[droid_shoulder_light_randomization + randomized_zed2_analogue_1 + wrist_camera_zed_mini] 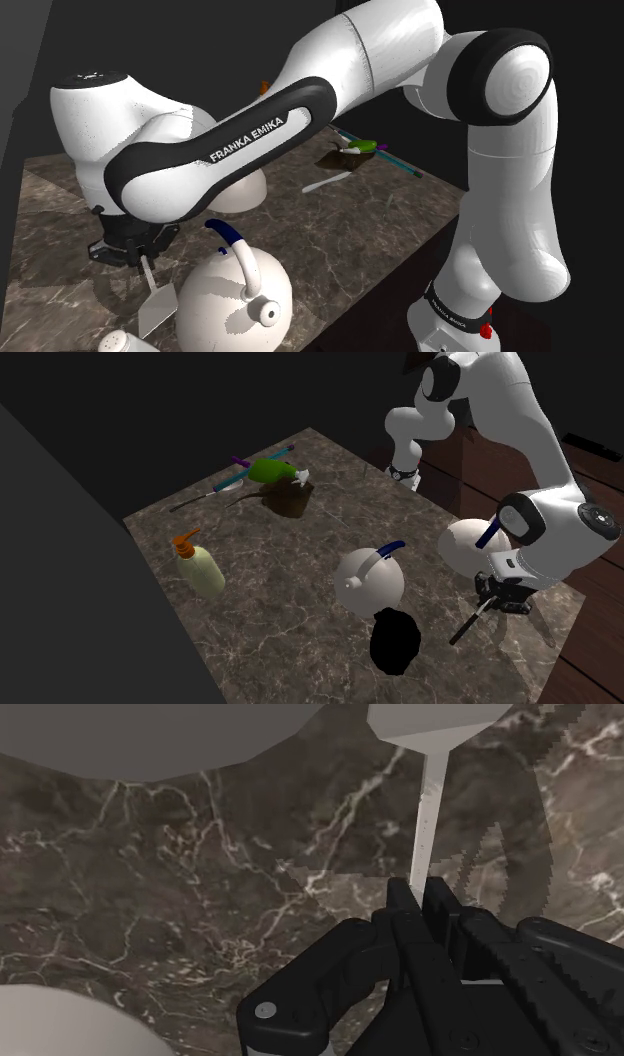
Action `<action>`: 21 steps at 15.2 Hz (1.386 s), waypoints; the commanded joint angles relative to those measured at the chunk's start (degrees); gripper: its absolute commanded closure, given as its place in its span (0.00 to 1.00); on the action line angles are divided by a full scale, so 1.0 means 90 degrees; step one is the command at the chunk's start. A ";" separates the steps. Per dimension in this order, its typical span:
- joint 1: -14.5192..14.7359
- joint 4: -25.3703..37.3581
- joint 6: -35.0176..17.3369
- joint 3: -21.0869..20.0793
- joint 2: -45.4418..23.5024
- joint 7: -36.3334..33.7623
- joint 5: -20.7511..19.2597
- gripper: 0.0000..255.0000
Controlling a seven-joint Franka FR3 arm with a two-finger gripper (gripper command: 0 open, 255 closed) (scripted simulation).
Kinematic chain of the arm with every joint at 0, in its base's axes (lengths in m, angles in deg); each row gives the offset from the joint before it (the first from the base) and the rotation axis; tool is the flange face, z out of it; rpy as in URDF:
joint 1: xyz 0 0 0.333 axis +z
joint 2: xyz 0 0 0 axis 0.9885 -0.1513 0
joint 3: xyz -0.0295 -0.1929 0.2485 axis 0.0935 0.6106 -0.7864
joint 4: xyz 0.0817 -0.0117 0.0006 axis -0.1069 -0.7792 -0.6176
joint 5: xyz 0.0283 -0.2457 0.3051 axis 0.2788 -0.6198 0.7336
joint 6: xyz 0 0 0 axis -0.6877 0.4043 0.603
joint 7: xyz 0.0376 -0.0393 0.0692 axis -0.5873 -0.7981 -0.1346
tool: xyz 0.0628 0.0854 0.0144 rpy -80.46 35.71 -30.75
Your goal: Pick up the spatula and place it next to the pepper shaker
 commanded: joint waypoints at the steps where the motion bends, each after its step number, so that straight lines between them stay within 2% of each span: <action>1: 0.0002 -0.0021 0.0004 0.0008 -0.0045 -0.0004 -0.0006 1.00; 4: 0.0001 -0.0021 0.0004 0.0008 -0.0046 -0.0004 -0.0006 1.00; 5: 0.0004 -0.0030 -0.0005 0.0007 -0.0047 -0.0009 -0.0008 0.00; 10: 0.0001 -0.0021 0.0004 0.0008 -0.0045 -0.0004 -0.0006 0.00; 14: -0.0024 0.0296 0.0652 -0.0079 0.0307 0.0104 0.0166 0.00; 21: -0.0024 0.0296 0.0652 -0.0079 0.0307 0.0104 0.0166 0.00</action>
